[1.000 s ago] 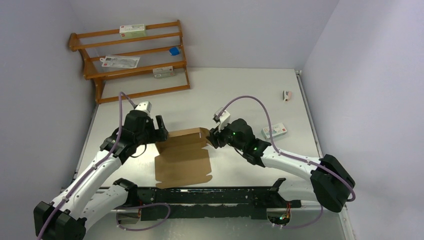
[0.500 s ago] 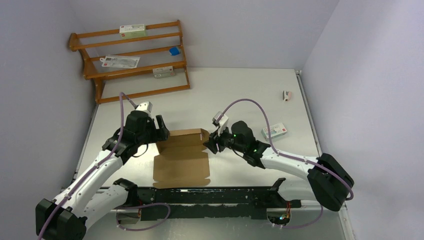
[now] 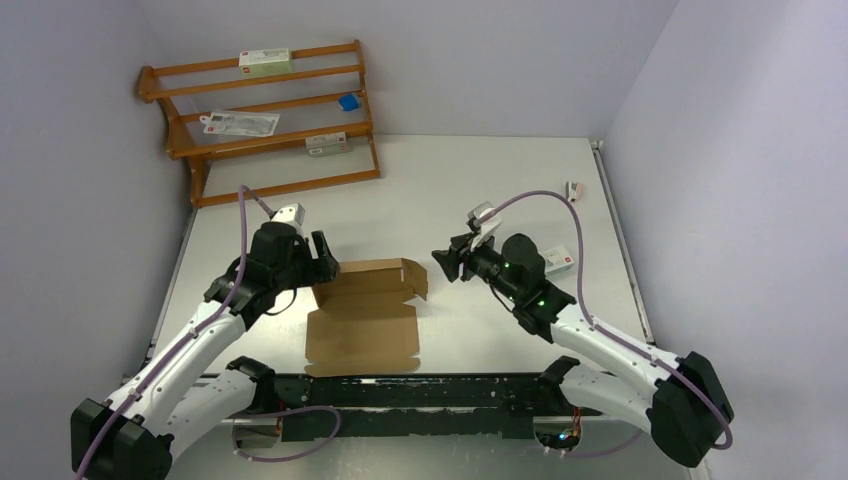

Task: Fold the paper box

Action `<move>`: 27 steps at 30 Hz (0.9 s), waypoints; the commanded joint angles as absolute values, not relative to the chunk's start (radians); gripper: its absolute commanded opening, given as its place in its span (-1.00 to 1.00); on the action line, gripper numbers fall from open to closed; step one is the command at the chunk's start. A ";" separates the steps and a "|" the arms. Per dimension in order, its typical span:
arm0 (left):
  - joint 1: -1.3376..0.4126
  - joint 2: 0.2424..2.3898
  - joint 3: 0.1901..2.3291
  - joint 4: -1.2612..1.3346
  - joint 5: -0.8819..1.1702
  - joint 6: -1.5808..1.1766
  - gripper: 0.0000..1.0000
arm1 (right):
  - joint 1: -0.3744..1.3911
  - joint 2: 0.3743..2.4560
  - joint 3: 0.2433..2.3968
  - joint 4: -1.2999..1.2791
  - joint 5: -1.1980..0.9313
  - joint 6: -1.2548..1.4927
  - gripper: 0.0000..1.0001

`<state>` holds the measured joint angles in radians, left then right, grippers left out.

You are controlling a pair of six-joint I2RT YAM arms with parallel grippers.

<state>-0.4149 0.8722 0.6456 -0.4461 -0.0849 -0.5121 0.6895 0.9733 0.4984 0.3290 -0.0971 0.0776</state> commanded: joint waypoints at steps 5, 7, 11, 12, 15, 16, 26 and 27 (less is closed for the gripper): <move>-0.410 0.857 0.635 -0.447 -0.062 -0.509 0.54 | 0.674 1.165 0.497 0.300 -0.068 0.086 0.13; -0.411 0.856 0.635 -0.448 -0.061 -0.509 0.54 | 0.676 1.194 0.494 0.318 -0.121 0.085 0.14; -0.411 0.851 0.634 -0.445 -0.055 -0.509 0.54 | 0.678 1.212 0.473 0.378 -0.230 0.087 0.15; -0.411 0.850 0.632 -0.444 -0.053 -0.509 0.54 | 0.678 1.215 0.470 0.393 -0.260 0.087 0.15; -0.411 0.848 0.632 -0.443 -0.045 -0.509 0.54 | 0.682 1.231 0.468 0.431 -0.335 0.092 0.15; -0.411 0.847 0.633 -0.443 -0.041 -0.511 0.54 | 0.681 1.239 0.469 0.443 -0.362 0.099 0.15; -0.411 0.814 0.626 -0.450 -0.021 -0.522 0.51 | 0.698 1.264 0.451 0.491 -0.406 0.166 0.14; -0.411 0.813 0.629 -0.457 -0.030 -0.520 0.53 | 0.698 1.245 0.450 0.463 -0.344 0.173 0.15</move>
